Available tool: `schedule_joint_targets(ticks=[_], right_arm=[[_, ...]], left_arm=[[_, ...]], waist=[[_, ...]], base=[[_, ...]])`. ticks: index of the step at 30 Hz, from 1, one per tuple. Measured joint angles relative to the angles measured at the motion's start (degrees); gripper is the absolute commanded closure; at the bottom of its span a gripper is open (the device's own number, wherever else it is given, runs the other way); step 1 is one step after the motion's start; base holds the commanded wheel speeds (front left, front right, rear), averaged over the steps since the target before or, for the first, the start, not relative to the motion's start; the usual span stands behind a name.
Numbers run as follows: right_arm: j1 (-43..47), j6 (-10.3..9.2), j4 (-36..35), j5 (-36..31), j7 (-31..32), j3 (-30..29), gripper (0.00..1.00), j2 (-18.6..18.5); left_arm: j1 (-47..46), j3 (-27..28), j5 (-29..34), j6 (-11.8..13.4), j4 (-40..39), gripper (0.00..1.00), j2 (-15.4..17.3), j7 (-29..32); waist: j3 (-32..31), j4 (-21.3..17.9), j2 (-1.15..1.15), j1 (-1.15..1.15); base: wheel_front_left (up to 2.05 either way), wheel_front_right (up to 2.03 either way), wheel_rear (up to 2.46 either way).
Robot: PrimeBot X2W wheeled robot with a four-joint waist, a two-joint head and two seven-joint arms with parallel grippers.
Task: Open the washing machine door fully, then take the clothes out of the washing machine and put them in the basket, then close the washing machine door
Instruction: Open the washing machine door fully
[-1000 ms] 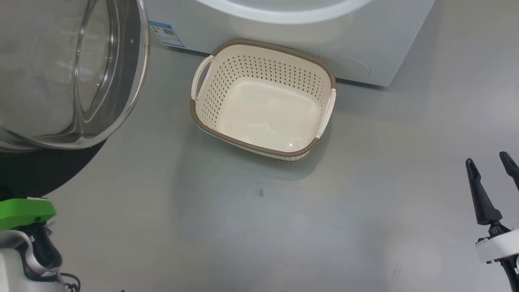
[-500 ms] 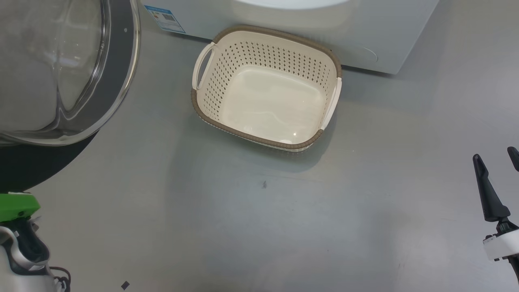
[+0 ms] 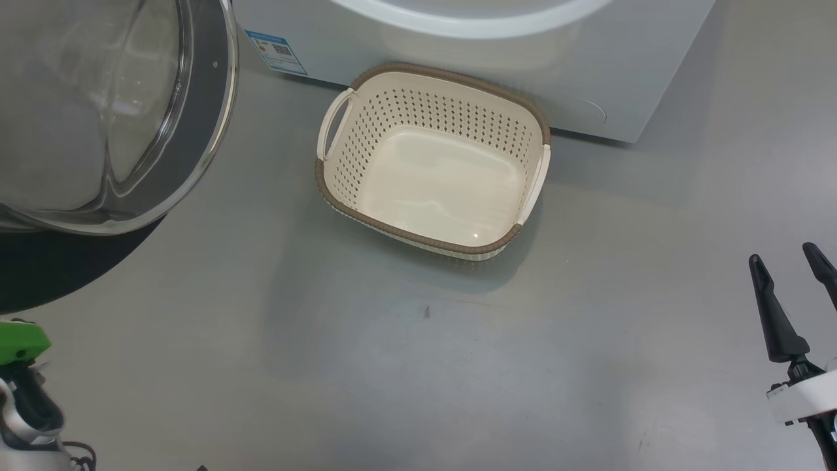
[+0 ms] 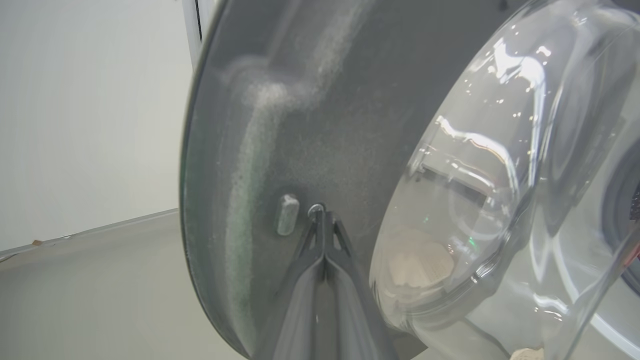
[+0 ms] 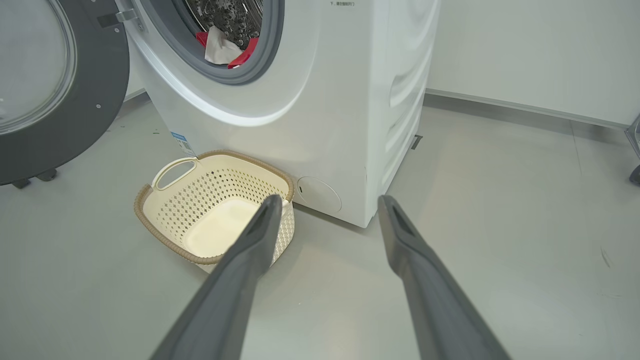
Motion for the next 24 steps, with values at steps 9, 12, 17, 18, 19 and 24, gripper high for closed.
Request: schedule_joint_targets(ticks=[9,12,17,18,19,24], right_arm=[[0.00,0.00,-0.81,0.30,0.00,0.27,0.00,-0.69],[-0.02,0.00,-0.92,0.30,0.00,0.24,0.00,-1.14],[-0.03,0.00,-0.93,0.66,-0.01,-0.03,0.00,-1.36],[-0.03,0.00,-0.93,0.74,0.00,-0.03,0.00,-1.37],[-0.04,0.00,-0.93,0.74,0.00,-0.02,0.00,-1.40],[-0.08,0.00,-0.92,1.00,0.00,-0.02,0.00,-1.42]], left_arm=[[-0.38,1.18,0.24,-0.01,1.91,1.00,4.07,0.30],[-1.35,1.79,0.21,-0.01,2.47,1.00,5.03,0.79],[-3.02,1.71,0.22,-0.01,3.87,1.00,6.24,1.91],[-3.13,1.72,0.22,-0.01,3.96,1.00,6.48,2.11],[-3.21,1.75,0.22,-0.01,4.09,1.00,6.64,2.11],[-4.14,1.70,0.22,-0.01,4.94,1.00,6.92,2.11]], waist=[[1.05,-0.33,0.00,0.00],[1.73,-0.52,0.00,0.00],[2.30,-0.77,0.00,0.00],[2.36,-0.79,0.00,0.00],[2.41,-0.82,0.00,0.00],[2.50,-0.98,0.00,0.00]], base=[[0.00,0.00,0.00],[0.00,0.00,0.00],[0.00,0.00,0.00],[0.00,0.00,0.00],[0.00,0.00,0.00],[0.00,0.00,0.00]])
